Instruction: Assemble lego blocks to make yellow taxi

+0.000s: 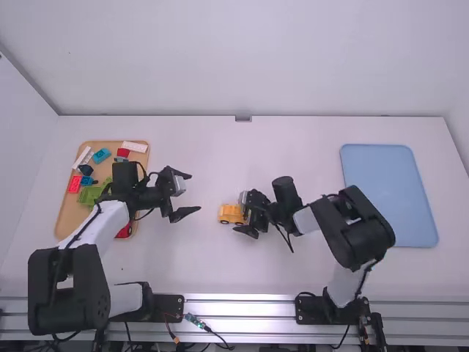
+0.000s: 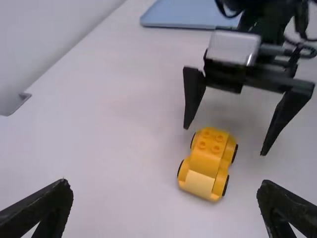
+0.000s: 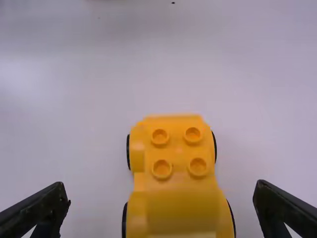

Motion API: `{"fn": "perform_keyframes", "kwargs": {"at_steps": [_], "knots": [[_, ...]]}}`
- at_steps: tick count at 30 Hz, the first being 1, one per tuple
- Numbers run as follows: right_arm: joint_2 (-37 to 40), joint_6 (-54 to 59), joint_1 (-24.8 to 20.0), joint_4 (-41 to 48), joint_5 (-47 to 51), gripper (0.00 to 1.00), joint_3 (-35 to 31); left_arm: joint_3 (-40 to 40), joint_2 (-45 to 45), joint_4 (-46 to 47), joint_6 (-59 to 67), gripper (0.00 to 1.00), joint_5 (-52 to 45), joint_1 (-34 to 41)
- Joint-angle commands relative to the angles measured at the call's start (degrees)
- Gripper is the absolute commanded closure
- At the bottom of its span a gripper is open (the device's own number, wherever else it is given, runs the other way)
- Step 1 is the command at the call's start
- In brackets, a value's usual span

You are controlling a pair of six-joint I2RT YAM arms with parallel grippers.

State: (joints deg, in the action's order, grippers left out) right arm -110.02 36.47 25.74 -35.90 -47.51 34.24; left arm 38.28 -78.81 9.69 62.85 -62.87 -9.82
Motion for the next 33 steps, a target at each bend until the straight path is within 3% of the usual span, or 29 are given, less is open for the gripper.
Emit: {"fn": "perform_keyframes", "kwargs": {"at_steps": [1, 8, 14, 17, 18, 20, 21, 28, 33], "knots": [[-3.3, -1.0, 0.2, -0.6, -3.7, 0.01, 3.3, -0.3, 0.7, 0.6, 1.2, 0.01, -3.6, -0.7], [-11.1, -4.1, 1.6, -1.4, -2.0, 0.01, 8.7, -0.3, 0.7, 0.7, 1.1, 0.01, -2.1, -0.3], [-13.3, -4.2, 4.0, -1.4, -1.3, 0.02, 10.9, -0.3, 0.7, 0.9, 1.1, 0.01, -2.0, -0.3], [-13.2, -4.1, 4.8, -1.9, 2.0, 0.36, 10.7, -0.3, 0.7, 0.9, 1.1, 0.01, -2.0, -0.4], [-13.2, -4.2, 4.8, -1.8, 2.3, 0.41, 10.7, -0.3, 0.7, 0.9, 1.1, 0.01, -2.0, -0.3], [-13.2, -4.2, 4.7, -1.8, 2.3, 0.69, 10.8, -0.3, 0.7, 0.9, 1.1, 0.01, -2.0, -0.3], [-13.2, -4.4, 4.7, -1.8, 2.2, 0.75, 10.8, -0.3, 0.7, 0.9, 1.2, 0.01, -2.0, -0.4], [-10.3, -5.2, 2.4, -0.3, 2.7, 0.75, 10.7, -0.3, 0.2, 1.4, 1.2, 0.01, -2.1, -0.3], [-0.5, -1.5, -3.5, 12.0, 10.4, 0.80, 10.7, -0.3, -3.4, 0.7, 1.2, 0.01, -0.5, 1.8]]}}
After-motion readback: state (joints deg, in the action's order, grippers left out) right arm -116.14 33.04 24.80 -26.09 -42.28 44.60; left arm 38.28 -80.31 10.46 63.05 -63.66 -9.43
